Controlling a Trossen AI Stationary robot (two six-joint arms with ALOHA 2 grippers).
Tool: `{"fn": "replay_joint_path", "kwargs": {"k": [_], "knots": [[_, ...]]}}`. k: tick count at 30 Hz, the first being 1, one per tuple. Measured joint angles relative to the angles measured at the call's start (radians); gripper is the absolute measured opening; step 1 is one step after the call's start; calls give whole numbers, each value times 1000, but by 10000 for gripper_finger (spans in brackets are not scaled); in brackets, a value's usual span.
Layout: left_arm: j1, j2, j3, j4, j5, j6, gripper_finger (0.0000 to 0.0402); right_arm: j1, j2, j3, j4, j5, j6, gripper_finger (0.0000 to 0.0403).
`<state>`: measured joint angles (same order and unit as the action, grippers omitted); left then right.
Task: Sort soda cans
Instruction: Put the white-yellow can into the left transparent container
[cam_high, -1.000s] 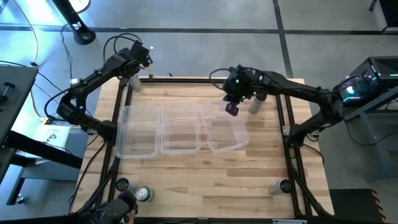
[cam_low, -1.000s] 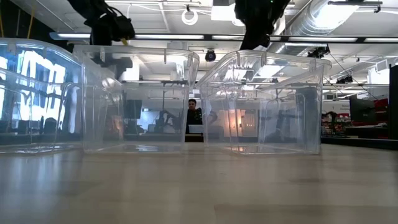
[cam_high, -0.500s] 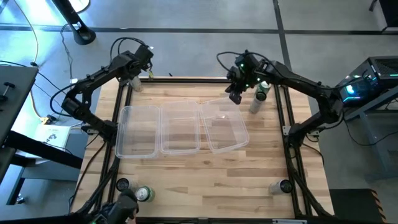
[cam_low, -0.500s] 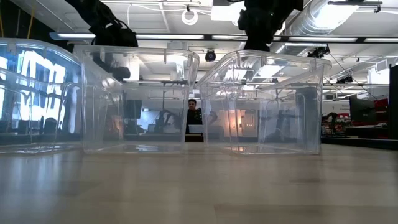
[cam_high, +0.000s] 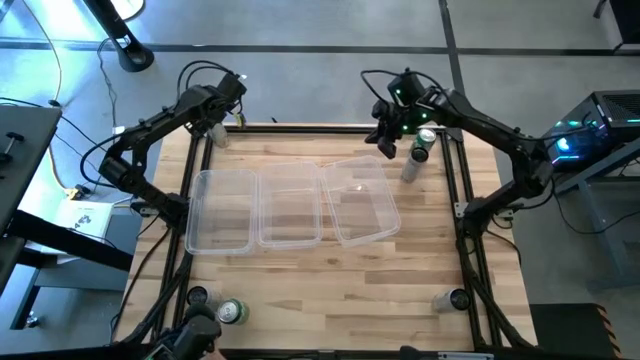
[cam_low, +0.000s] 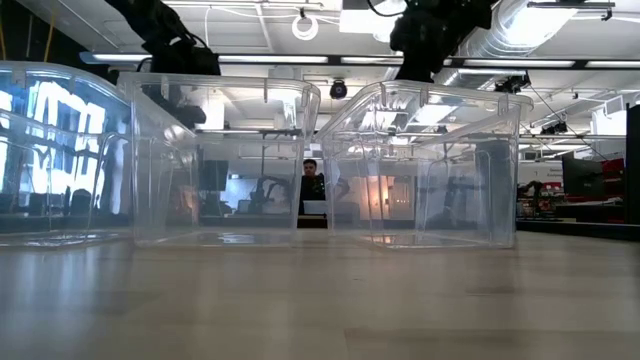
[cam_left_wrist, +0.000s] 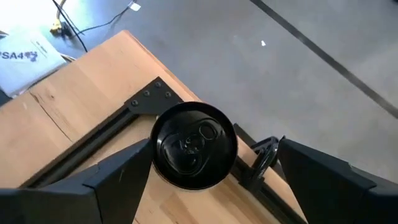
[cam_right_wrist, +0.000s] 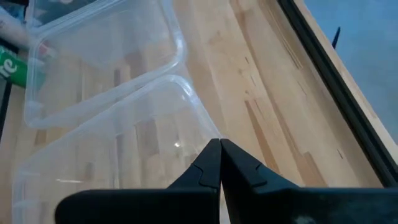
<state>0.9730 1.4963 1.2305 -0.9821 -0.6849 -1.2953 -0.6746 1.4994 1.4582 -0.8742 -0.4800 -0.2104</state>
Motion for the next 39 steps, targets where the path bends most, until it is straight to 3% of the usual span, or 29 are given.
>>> {"fn": "replay_joint_path", "kwargs": {"k": [8, 13, 19, 32, 36, 39], "knots": [[0, 28, 1, -25, -46, -21, 339, 0, 0, 0, 10, -2, 0, 0], [10, 72, 2, -45, -4, -29, 339, 0, 0, 0, 10, -2, 0, 0], [10, 79, 2, -41, -42, -47, 339, 0, 0, 0, 11, -2, 2, 0], [10, 139, 2, -40, -23, -65, 339, 0, 0, 0, 20, -3, 0, 0], [10, 139, 2, -49, -35, -63, 318, 0, 0, 0, 19, -3, 0, 0], [16, 139, 2, -50, -32, -56, 278, 0, 0, 0, 19, -2, 0, 0]]}}
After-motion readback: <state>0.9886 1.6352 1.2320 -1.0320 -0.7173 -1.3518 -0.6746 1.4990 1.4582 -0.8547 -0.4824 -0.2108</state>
